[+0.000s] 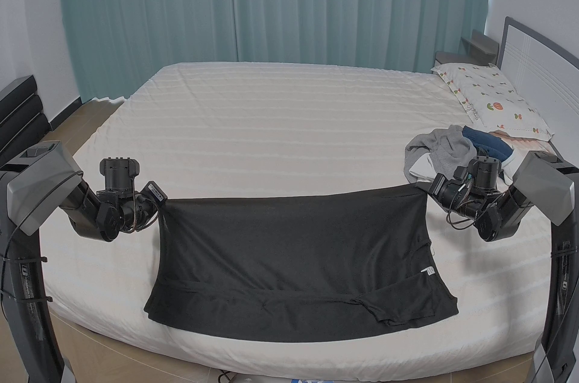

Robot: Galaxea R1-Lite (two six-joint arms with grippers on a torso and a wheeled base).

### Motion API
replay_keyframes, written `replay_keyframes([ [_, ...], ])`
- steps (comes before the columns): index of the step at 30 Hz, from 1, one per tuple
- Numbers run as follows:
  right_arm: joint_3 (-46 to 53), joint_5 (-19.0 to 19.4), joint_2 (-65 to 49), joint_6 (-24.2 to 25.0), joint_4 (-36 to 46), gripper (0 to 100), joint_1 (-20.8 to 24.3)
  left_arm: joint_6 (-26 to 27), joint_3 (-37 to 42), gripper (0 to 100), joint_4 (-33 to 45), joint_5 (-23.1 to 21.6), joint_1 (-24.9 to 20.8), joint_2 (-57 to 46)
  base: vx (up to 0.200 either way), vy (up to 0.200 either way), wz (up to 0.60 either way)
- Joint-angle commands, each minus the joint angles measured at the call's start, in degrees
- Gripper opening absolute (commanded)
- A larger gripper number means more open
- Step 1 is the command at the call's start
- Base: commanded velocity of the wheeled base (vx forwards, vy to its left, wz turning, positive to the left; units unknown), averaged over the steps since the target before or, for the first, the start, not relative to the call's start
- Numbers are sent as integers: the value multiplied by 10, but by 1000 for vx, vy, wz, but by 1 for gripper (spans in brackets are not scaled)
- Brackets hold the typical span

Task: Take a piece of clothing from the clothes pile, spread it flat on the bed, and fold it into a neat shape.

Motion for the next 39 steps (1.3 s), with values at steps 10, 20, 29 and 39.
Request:
replay_keyframes([
  [10,50,15,-9,-13,1,0,-6,49,50,0,-3,0,-2,-3,0,0,0],
  [20,128,50,-39,-49,-1,0,-19,84,104,0,-6,2,-5,-21,0,0,0],
  [29,205,55,-45,-105,-1,0,-26,143,235,0,-120,5,-12,-18,0,0,0],
  [39,283,62,-38,-107,-38,0,-28,150,316,0,-194,7,-31,-16,0,0,0],
])
